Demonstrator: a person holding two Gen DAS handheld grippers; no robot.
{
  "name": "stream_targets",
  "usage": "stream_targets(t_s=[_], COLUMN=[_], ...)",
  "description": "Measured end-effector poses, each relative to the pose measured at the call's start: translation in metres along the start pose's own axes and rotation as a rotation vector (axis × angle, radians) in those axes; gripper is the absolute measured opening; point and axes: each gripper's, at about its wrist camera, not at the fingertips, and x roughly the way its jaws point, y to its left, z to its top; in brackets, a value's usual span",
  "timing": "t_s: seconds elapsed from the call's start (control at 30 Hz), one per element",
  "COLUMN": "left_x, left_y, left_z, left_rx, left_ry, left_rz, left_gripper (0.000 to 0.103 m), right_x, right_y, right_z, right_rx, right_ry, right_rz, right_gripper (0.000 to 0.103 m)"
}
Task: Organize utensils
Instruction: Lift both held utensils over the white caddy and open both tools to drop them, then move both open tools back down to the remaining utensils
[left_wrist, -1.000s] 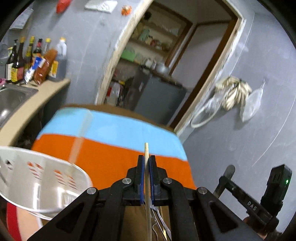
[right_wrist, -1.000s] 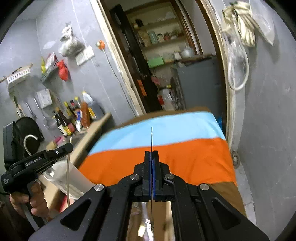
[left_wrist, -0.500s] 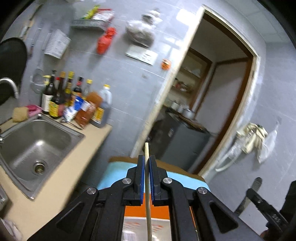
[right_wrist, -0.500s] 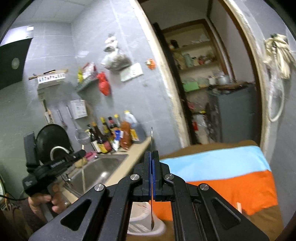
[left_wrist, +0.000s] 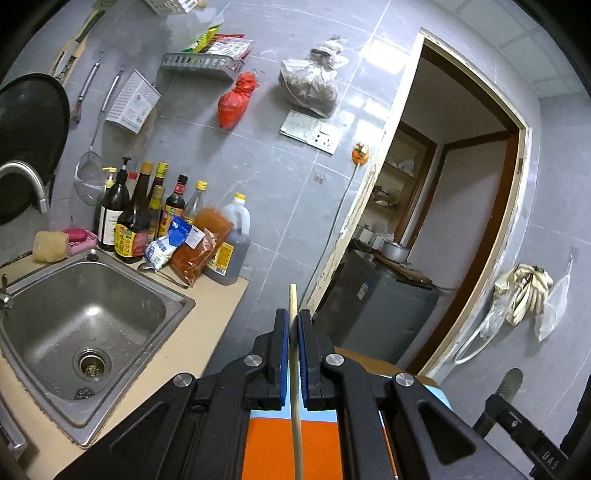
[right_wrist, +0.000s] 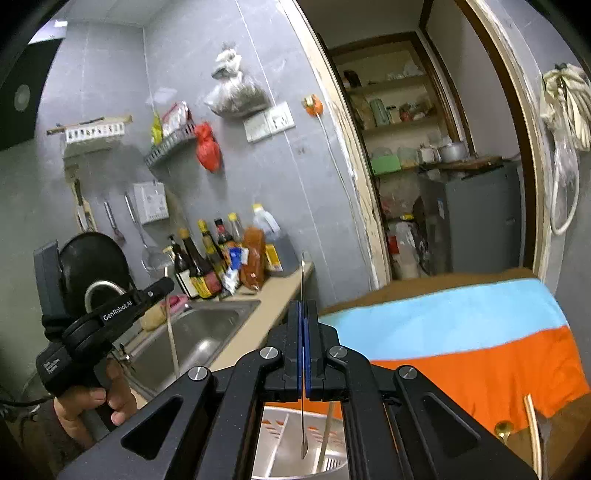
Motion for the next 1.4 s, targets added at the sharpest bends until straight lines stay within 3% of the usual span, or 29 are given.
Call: stream_targets(t_s=[0.3,0.63,0.7,0.8,0.83,0.93,1.0,1.27,1.4], left_x=[0.011,0.004,0.002,-0.003,-0.006,-0.013,-0.021,-0.051,-0.065], left_y=[-0.006,-0.008,-0.004,-0.002,-0.003,-0.008,-0.015,-0.057,-0.084], left_z=[-0.025,-0.033,-0.032,-0.029,-0.028,-0.025,-0.022,-0.013,-0.015], left_rx=[0.064,0.111,0.100,0.085,0.088,0.095,0.104,0.143,0.169], left_ry=[0.039,0.116,0.138,0.166,0.169,0.175,0.175,0.102,0.056], left_rz=[-0.012,-0.043,-0.034,-0.044,-0.048,-0.070,-0.085,-0.145,-0.154], left_gripper=[0.005,0.005,0.006,0.011,0.014,0.023,0.030,0.076,0.093], right_x=[0.017,0.019,0.013,0.002,-0.002,-0.018,-0.032,-0.089,-0.115], right_y=[-0.009,-0.007,-0.007,-0.008,-0.009,-0.010,-0.013,-0.038,-0.055], right_z=[-0.025,-0.029,-0.026,-0.019,-0.017,-0.006,0.004,0.036,0.045], right_rx=[0.014,0.019,0.018,0.022,0.023,0.014,0.006,-0.026,-0.049], right_ry=[0.061,0.105,0.094,0.066,0.056,0.015,-0.014,-0.138,-0.175], right_rz=[-0.035,-0.023,-0.021,-0.020,-0.019,-0.029,-0.056,-0.169,-0.229], right_gripper=[0.001,0.003,0.005,0.026,0.034,0.039,0.048,0.090,0.096])
